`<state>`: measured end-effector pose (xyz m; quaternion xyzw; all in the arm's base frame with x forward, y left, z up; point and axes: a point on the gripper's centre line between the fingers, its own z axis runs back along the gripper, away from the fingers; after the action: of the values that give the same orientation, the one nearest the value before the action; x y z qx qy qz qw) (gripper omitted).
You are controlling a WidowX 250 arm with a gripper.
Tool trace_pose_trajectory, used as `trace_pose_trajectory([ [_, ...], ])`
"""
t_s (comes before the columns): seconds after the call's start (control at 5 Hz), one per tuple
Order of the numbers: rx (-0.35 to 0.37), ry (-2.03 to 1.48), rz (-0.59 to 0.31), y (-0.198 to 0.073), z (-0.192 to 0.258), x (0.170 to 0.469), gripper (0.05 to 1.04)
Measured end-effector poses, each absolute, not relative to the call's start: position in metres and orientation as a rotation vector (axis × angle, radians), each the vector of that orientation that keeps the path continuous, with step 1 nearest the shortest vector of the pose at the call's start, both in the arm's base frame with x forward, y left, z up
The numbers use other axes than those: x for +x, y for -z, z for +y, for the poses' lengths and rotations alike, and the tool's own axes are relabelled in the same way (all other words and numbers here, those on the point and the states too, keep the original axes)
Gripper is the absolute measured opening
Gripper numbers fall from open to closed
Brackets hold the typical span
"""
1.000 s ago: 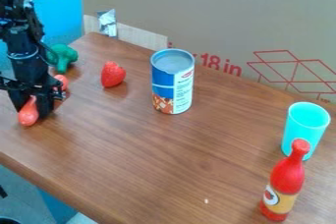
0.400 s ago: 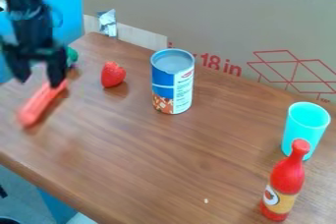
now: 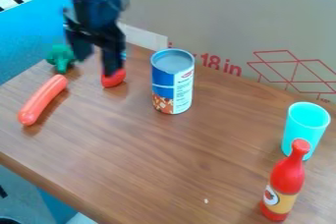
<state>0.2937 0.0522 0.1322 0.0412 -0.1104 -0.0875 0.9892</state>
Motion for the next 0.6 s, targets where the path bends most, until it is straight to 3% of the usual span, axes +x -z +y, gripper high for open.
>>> trace_pose_trajectory([
  [0.4, 0.000, 0.367, -0.253, -0.118, -0.045, 0.292, 1.001],
  [0.6, 0.003, 0.433, -0.219, -0.109, -0.081, 0.283, 1.001],
])
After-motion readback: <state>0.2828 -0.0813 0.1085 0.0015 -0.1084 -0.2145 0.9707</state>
